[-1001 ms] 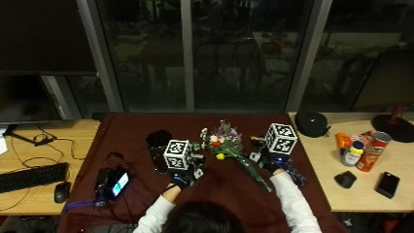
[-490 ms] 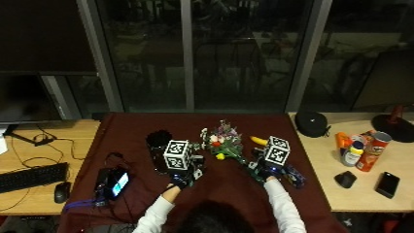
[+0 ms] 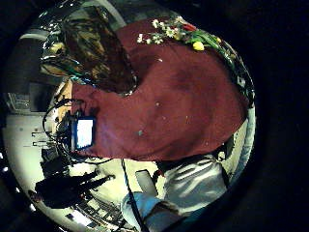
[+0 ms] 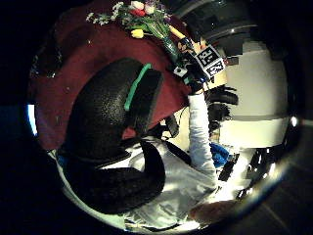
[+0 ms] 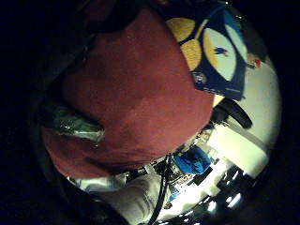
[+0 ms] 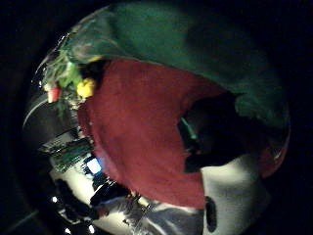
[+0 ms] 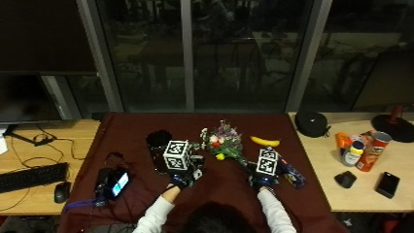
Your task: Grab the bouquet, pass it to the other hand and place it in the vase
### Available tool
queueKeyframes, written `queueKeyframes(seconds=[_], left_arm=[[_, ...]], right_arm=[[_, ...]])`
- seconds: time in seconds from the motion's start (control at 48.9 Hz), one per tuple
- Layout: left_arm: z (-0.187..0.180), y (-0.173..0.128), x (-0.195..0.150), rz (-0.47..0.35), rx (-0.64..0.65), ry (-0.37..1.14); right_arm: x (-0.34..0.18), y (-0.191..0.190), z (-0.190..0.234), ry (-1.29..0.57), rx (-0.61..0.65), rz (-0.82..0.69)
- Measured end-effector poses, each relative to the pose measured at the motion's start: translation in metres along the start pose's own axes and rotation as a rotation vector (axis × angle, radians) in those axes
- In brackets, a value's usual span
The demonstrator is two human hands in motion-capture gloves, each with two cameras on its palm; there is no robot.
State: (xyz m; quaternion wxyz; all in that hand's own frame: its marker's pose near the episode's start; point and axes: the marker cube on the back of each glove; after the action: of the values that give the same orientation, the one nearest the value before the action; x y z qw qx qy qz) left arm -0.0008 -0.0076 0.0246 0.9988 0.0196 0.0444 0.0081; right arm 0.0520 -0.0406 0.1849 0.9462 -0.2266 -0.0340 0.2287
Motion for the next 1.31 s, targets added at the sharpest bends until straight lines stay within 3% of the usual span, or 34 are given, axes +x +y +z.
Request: queueKeyframes(seconds=[0.082, 0.225, 0.49, 0.572, 0.654, 0.736, 0.879, 0.981, 1.062, 1.308], left_arm=[[0.001, 0.000, -0.001, -0.003, -0.001, -0.005], [0.001, 0.001, -0.004, -0.007, -0.005, -0.015], [0.002, 0.001, -0.010, -0.020, -0.022, -0.003], [0.003, 0.000, -0.011, -0.016, -0.032, 0.008], [0.002, 0.000, -0.010, -0.005, -0.043, 0.032], [0.002, -0.006, -0.009, 0.014, -0.053, 0.084], [-0.012, -0.015, 0.003, 0.071, -0.054, 0.249], [-0.026, -0.027, 0.017, 0.122, -0.024, 0.501], [-0.033, -0.038, 0.025, 0.142, -0.005, 0.697], [-0.070, -0.054, 0.055, 0.208, 0.006, 1.124]], right_arm=[[-0.006, -0.011, -0.005, -0.009, 0.241, -0.047], [0.006, -0.012, -0.016, 0.033, 0.450, 0.085], [0.008, -0.015, -0.017, -0.183, 0.585, 0.013], [0.004, -0.028, -0.016, -0.378, 0.622, -0.095], [-0.010, -0.010, -0.027, -0.636, 0.602, -0.258], [-0.008, -0.017, -0.038, -0.710, 0.677, -0.278], [-0.021, -0.005, -0.066, -0.831, 0.768, -0.308], [-0.051, 0.018, -0.088, -0.994, 0.747, -0.448], [-0.079, 0.064, -0.104, -1.132, 0.678, -0.575], [-0.139, 0.084, -0.091, -1.247, 0.650, -0.721]])
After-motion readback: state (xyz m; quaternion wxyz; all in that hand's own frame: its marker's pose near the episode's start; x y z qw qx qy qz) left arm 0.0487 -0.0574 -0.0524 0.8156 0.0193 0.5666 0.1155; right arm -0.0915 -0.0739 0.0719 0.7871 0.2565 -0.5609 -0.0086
